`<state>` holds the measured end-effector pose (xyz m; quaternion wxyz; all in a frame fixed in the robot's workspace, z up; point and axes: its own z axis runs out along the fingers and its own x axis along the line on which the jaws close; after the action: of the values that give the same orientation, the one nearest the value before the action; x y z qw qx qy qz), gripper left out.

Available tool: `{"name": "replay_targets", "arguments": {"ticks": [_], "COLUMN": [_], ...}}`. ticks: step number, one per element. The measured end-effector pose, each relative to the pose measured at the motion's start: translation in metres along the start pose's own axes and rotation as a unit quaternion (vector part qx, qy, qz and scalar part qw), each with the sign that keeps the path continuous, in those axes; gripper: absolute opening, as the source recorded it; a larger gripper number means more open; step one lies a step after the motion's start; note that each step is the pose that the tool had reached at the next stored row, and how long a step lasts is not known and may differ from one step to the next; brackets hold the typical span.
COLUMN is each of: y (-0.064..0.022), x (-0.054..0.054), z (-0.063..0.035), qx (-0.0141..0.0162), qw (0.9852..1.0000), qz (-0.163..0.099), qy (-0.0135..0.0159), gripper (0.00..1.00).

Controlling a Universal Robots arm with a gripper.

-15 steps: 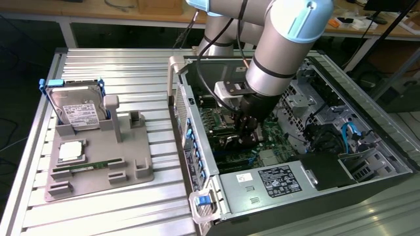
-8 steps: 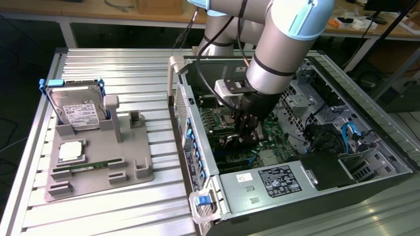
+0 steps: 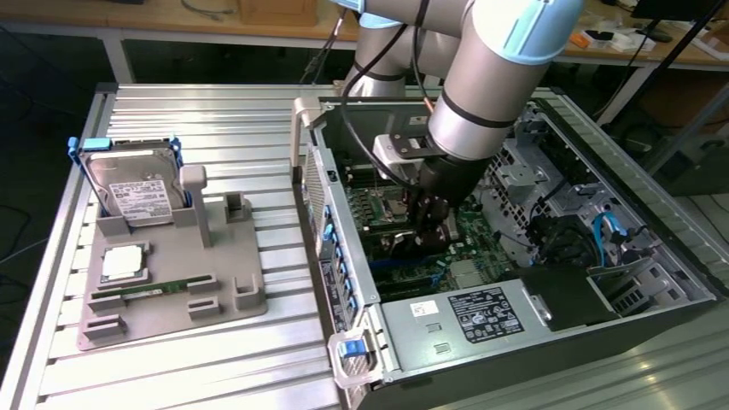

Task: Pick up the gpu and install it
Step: 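Insert the gpu into the slot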

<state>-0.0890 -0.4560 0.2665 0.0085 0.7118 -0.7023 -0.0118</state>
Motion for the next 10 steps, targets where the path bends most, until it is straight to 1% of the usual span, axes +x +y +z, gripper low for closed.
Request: {"name": "replay_targets", "arguments": {"ticks": [6,7,8,10], "y": [-0.0012,-0.0051,-0.0072,-0.0075], "x": [-0.0006,-0.0009,-0.0008,-0.0008], "z": [-0.0001,-0.0002,-0.0002,-0.0002], "qx": [0.0,0.0,-0.0001,0.0], "qw": [1.0,1.0,1.0,1.0], "qz": [0.0,0.0,0.0,0.0], "qy": [0.0001,0.0,0.0,0.0001], "gripper": [0.27,0.27,0.27,0.27]}}
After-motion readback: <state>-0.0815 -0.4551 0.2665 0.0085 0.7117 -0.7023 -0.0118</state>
